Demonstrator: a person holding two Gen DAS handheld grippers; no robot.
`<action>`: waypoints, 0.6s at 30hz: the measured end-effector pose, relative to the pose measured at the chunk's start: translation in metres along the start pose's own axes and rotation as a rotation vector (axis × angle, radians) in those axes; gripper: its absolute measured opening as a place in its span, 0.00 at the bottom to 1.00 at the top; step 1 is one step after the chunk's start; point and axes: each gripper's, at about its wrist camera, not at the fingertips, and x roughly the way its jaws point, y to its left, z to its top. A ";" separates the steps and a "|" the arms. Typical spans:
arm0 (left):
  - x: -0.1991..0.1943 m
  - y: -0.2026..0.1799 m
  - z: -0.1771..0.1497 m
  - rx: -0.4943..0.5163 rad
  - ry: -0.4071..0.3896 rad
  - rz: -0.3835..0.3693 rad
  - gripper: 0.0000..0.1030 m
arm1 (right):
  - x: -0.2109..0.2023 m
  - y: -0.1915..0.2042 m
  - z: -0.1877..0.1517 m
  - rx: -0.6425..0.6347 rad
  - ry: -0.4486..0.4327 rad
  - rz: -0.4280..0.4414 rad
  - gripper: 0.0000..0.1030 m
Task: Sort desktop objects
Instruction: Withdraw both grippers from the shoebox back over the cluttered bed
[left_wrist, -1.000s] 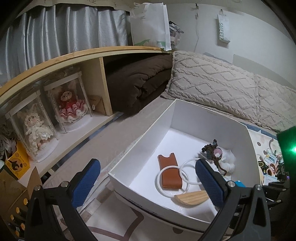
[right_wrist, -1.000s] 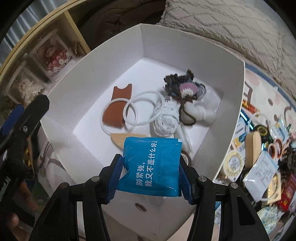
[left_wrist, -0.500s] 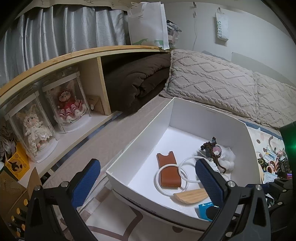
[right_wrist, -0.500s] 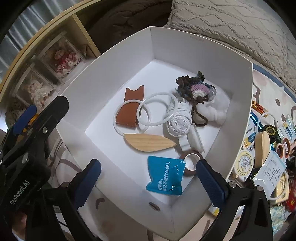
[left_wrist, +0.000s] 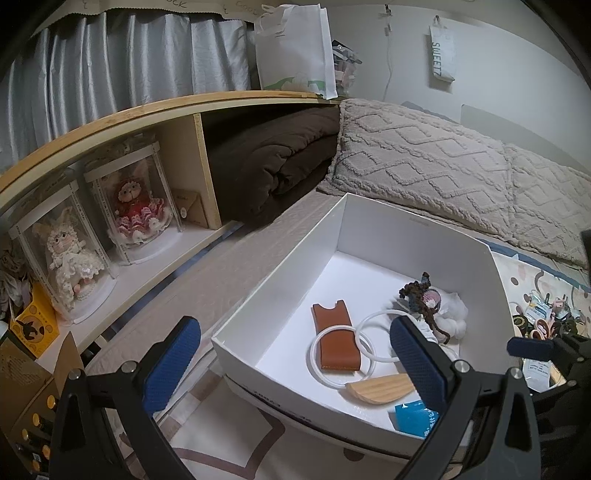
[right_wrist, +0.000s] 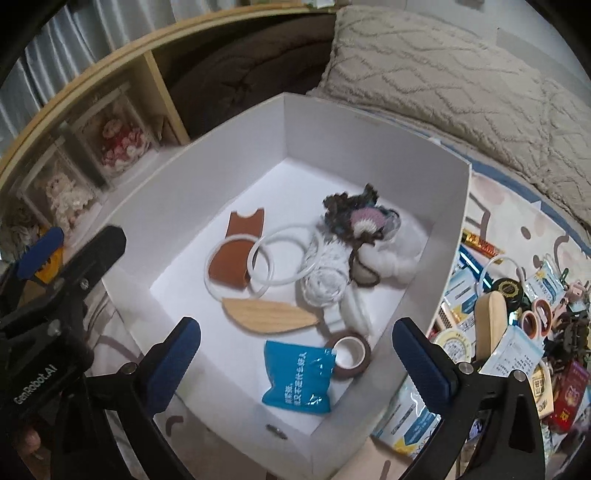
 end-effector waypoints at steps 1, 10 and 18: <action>0.000 0.000 0.000 -0.004 0.001 -0.004 1.00 | -0.001 -0.002 0.000 0.003 -0.011 -0.002 1.00; -0.001 -0.002 -0.004 0.003 0.007 -0.001 1.00 | -0.013 -0.012 -0.006 0.001 -0.092 -0.055 1.00; -0.001 -0.005 -0.004 0.003 0.000 -0.005 1.00 | -0.026 -0.024 -0.013 -0.007 -0.158 -0.087 1.00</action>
